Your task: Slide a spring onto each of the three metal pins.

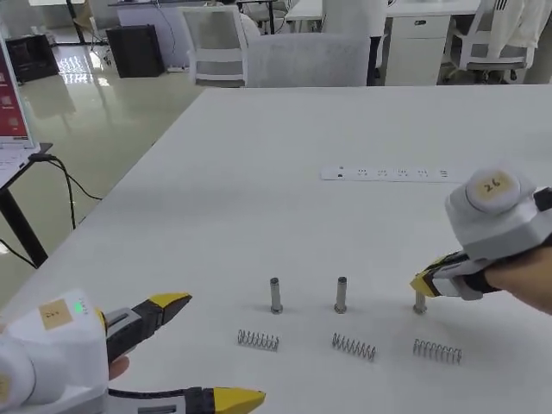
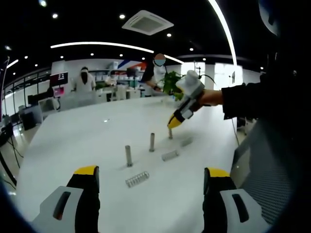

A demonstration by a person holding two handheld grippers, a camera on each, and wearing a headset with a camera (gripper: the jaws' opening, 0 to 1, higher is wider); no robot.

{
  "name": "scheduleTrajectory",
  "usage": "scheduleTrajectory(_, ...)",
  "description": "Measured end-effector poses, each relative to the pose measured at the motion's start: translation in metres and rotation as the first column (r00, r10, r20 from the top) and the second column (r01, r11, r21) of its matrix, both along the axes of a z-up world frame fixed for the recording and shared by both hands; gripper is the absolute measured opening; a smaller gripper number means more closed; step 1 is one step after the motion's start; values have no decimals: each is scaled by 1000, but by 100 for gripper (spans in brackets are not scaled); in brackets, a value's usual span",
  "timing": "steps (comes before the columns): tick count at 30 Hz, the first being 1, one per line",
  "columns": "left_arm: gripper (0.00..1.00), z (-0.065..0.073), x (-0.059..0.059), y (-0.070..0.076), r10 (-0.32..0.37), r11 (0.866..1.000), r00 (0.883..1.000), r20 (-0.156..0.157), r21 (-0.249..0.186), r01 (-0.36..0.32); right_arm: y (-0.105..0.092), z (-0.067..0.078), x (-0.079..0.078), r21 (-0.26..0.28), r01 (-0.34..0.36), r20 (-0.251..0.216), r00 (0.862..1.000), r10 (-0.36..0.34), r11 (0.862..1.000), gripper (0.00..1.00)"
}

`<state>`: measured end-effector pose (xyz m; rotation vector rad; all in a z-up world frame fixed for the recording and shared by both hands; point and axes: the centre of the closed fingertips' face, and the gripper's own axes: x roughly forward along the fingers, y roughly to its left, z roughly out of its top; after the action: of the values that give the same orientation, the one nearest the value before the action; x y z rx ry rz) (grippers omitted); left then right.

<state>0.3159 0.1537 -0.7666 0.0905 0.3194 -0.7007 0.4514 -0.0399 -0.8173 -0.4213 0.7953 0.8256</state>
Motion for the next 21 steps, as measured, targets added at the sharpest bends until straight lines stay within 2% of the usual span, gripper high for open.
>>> scheduleTrajectory(4, 85, 0, 0, 0, -3, 1000, 1000, -2, 1, 3, -1, 0, 0, 3, 6, -4, 1000, -6, 1000, 5)
scheduleTrajectory(10, 85, -1, 0, -1, -9, 1000, 1000, -6, 5, 9, -8, 0, 1, 51, 69, -49, 997, -66, 996, 5)
scheduleTrajectory(21, 85, 2, 0, -3, -13, 1000, 1000, -2, 6, 13, -6, -1, -3, 61, 63, -61, 996, -60, 996, 5)
